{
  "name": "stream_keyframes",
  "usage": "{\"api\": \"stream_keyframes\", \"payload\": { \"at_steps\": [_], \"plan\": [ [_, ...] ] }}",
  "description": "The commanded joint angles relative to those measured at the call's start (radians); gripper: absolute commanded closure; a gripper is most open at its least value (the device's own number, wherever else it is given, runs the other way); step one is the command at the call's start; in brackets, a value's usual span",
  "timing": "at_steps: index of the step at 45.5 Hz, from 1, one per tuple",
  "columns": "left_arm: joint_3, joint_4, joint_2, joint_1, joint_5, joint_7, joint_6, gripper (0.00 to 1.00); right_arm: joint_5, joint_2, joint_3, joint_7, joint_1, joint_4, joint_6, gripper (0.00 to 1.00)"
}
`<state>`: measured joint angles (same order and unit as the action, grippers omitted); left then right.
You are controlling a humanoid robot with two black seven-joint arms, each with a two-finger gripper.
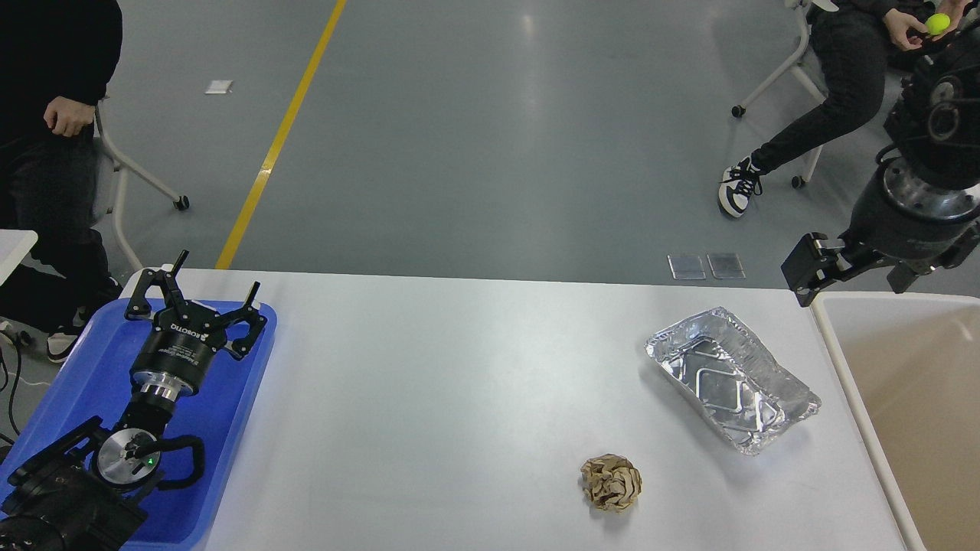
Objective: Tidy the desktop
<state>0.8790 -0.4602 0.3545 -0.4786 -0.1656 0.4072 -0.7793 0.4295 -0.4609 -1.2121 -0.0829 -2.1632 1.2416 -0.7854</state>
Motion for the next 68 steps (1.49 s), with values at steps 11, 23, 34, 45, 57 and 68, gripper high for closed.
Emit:
{"api": "stream_keyframes", "payload": {
  "at_steps": [11, 23, 34, 45, 57, 68],
  "plan": [
    [0.000, 0.000, 0.000, 0.000, 0.023, -0.004, 0.000, 0.01, 0.000, -0.002, 0.005, 0.000, 0.002, -0.001, 0.000, 0.00],
    [0.000, 0.000, 0.000, 0.000, 0.023, -0.004, 0.000, 0.01, 0.000, -0.004, 0.011, 0.000, -0.001, -0.002, 0.000, 0.00],
    [0.000, 0.000, 0.000, 0.000, 0.023, -0.004, 0.000, 0.01, 0.000, -0.005, 0.011, 0.000, 0.005, -0.002, 0.000, 0.00],
    [0.000, 0.000, 0.000, 0.000, 0.023, -0.004, 0.000, 0.01, 0.000, -0.004, 0.011, 0.000, 0.005, -0.002, 0.000, 0.00],
    [0.000, 0.000, 0.000, 0.000, 0.023, -0.004, 0.000, 0.01, 0.000, -0.002, 0.012, 0.000, 0.000, -0.002, 0.000, 0.00],
    [0.000, 0.000, 0.000, 0.000, 0.023, -0.004, 0.000, 0.01, 0.000, -0.001, 0.012, 0.000, -0.001, -0.002, 0.000, 0.00]
  ]
}}
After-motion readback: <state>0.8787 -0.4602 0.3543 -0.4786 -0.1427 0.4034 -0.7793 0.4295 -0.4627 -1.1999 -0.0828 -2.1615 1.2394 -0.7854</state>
